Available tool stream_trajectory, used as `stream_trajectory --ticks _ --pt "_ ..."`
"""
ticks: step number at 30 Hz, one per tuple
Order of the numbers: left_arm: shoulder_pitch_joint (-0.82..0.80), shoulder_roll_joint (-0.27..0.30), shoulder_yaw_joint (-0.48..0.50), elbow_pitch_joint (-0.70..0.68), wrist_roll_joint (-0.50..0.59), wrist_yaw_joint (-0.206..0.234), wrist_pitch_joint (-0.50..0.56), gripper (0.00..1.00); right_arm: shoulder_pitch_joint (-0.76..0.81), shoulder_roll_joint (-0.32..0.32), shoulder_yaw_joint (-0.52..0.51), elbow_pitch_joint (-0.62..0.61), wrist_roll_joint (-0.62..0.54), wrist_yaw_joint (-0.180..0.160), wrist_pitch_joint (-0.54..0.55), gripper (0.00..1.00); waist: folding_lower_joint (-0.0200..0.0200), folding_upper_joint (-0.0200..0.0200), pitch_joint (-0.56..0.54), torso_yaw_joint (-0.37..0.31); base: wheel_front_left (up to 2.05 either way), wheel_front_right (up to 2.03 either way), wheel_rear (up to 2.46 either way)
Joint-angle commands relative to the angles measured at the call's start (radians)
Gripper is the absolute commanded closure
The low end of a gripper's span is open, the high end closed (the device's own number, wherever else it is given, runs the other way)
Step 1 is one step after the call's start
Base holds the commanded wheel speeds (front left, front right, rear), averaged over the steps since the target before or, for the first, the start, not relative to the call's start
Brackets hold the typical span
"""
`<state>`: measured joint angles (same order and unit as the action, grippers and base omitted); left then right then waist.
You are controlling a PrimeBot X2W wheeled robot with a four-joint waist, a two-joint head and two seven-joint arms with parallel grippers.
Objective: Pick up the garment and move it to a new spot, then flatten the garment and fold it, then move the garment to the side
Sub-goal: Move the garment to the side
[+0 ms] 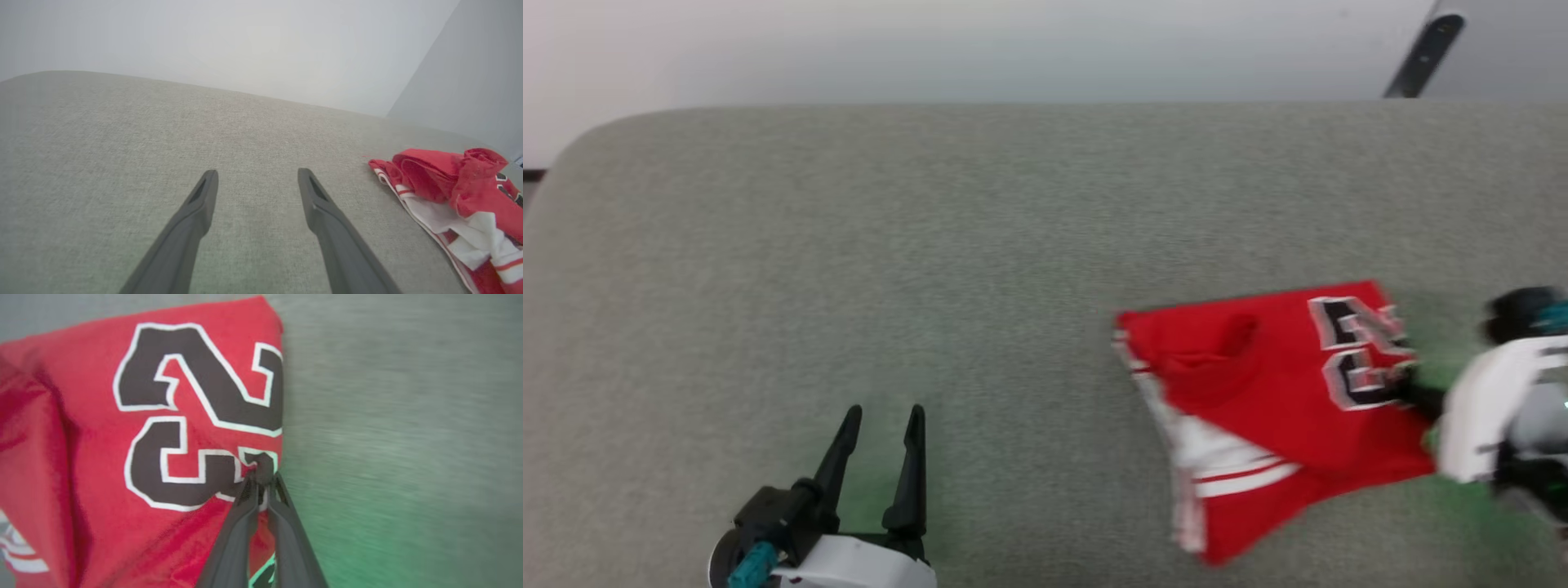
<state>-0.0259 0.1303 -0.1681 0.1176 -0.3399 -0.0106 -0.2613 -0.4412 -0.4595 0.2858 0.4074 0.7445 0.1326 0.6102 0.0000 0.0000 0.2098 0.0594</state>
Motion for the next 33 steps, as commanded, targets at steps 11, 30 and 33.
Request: stream_trajectory --ticks 11,30,33 --pt "-0.058 0.032 0.002 -0.043 0.038 -0.003 -0.002 0.0 0.026 -0.187 -0.255 -0.05 -0.055 -0.003 -0.03 1.0 0.0 0.0 0.069 -0.127 0.0 0.0 0.0" --pt "-0.104 0.092 0.0 -0.183 0.07 0.019 0.064 0.0 -0.106 -0.189 -0.484 0.176 -0.283 -0.003 -0.152 1.0 0.0 0.0 0.198 -0.134 0.0 0.0 0.0" --pt "-0.104 0.099 -0.001 -0.198 0.075 0.023 0.074 0.0 -0.128 -0.176 -0.468 0.237 -0.32 -0.003 -0.196 1.0 0.0 0.0 0.203 -0.134 0.0 0.0 0.0"
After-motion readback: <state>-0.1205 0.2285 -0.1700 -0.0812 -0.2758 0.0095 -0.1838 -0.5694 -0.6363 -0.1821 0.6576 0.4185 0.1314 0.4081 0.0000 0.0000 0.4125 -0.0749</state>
